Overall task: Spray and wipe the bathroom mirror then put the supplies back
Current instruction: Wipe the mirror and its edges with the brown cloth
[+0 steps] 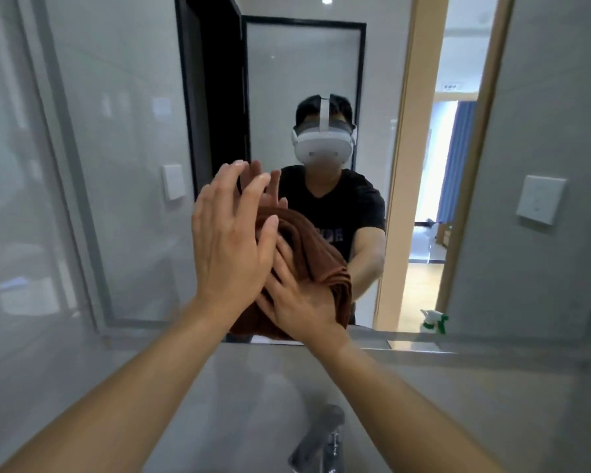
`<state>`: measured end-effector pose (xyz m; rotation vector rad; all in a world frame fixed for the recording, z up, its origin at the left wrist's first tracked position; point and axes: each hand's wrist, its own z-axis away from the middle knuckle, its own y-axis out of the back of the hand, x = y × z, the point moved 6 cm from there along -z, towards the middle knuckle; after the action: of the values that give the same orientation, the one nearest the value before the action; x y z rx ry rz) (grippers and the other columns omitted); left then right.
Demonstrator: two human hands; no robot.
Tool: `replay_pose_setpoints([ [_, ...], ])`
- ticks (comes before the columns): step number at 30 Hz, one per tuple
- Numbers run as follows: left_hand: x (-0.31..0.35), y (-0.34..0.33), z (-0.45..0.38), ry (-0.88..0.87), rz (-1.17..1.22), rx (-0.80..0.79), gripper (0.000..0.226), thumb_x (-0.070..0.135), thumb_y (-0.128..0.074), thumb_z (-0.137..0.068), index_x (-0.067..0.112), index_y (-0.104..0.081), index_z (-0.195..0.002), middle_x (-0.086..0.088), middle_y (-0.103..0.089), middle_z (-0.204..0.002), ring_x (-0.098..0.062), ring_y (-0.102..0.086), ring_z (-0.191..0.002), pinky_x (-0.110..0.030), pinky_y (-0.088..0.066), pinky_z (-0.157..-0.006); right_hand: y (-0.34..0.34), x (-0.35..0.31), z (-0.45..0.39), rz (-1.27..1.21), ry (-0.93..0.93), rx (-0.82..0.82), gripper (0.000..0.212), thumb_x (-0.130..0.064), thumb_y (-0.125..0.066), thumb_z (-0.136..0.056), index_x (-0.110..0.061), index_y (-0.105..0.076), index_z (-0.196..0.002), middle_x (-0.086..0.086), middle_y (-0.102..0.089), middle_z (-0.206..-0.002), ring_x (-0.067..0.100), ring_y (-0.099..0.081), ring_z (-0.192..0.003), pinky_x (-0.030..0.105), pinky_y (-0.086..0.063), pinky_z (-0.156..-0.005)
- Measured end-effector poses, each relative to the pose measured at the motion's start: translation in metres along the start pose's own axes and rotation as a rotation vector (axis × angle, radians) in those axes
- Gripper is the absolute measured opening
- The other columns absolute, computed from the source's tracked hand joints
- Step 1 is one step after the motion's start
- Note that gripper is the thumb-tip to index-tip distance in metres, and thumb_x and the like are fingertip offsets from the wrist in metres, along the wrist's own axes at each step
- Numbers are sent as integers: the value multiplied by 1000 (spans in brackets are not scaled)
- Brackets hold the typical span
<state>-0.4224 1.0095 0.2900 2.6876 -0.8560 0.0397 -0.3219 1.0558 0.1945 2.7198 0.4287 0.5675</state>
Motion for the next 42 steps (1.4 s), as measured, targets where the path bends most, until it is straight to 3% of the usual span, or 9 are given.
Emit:
replay_pose_setpoints([
  [3, 21, -19, 17, -55, 6, -59, 51, 23, -59, -95, 16, -48, -145, -10, -32, -159, -27, -25, -150, -56, -27, -116, -1, 7, 41, -1, 13, -34, 55, -37, -51, -102, -13, -41, -151, 12, -30, -161, 25, -16, -154, 47, -28, -121],
  [9, 60, -29, 23, -228, 49, -74, 53, 26, -56, -94, 20, -46, -145, -11, -33, -159, -25, -23, -152, -56, -25, -119, 27, 65, 102, 130, 1, -118, 70, -49, -56, -97, -26, -29, -157, 1, -21, -166, 17, -18, -153, 44, -34, -117],
  [15, 74, -14, -12, -268, 53, -27, 51, 27, -53, -94, 17, -50, -143, -9, -33, -159, -25, -24, -151, -53, -20, -122, 101, 165, 69, 175, -237, -10, 66, -53, -52, -95, -32, -32, -155, -2, -17, -167, 17, -19, -153, 35, -38, -110],
  [22, 93, 5, -74, -265, 93, 107, 50, 24, -56, -94, 16, -49, -143, -12, -35, -157, -27, -26, -150, -52, -19, -121, 140, 186, -52, 239, -540, 129, 72, -51, -45, -97, -21, -24, -159, 9, -13, -167, 23, -7, -155, 44, -10, -126],
  [27, 102, 5, -90, -265, 106, 155, 48, 25, -53, -96, 14, -49, -143, -14, -35, -156, -29, -26, -150, -54, -20, -120, 91, 116, -47, 73, -275, 52, 70, -47, -49, -100, -22, -21, -159, 5, -7, -168, 18, -2, -156, 38, -32, -115],
  [31, 109, -13, -78, -286, 102, 126, 48, 26, -54, -96, 15, -50, -142, -15, -36, -155, -30, -28, -148, -54, -21, -120, 65, 97, 10, 81, -121, -2, 64, -43, -55, -99, -21, -34, -155, 5, -15, -167, 20, -7, -155, 40, -12, -125],
  [33, 117, -27, -68, -325, 87, 85, 49, 25, -56, -95, 14, -51, -141, -15, -36, -154, -31, -29, -147, -54, -21, -120, 65, 107, 39, 109, -132, -22, 66, -46, -53, -98, -24, -29, -156, 3, -14, -167, 19, -9, -155, 42, -21, -123],
  [36, 133, -47, -51, -416, 50, 14, 49, 26, -55, -95, 12, -53, -142, -15, -36, -156, -32, -29, -148, -55, -21, -120, 79, 135, 76, 143, -255, 14, 69, -48, -56, -95, -28, -31, -156, 0, -16, -167, 17, -13, -155, 41, -26, -121],
  [42, 186, -75, -45, -553, 106, -15, 46, 29, -51, -98, 14, -55, -142, -15, -38, -156, -30, -28, -150, -51, -18, -123, 141, 230, 89, 196, -599, 189, 69, -48, -53, -95, -25, -30, -156, 5, -18, -166, 22, -12, -155, 39, -6, -125],
])
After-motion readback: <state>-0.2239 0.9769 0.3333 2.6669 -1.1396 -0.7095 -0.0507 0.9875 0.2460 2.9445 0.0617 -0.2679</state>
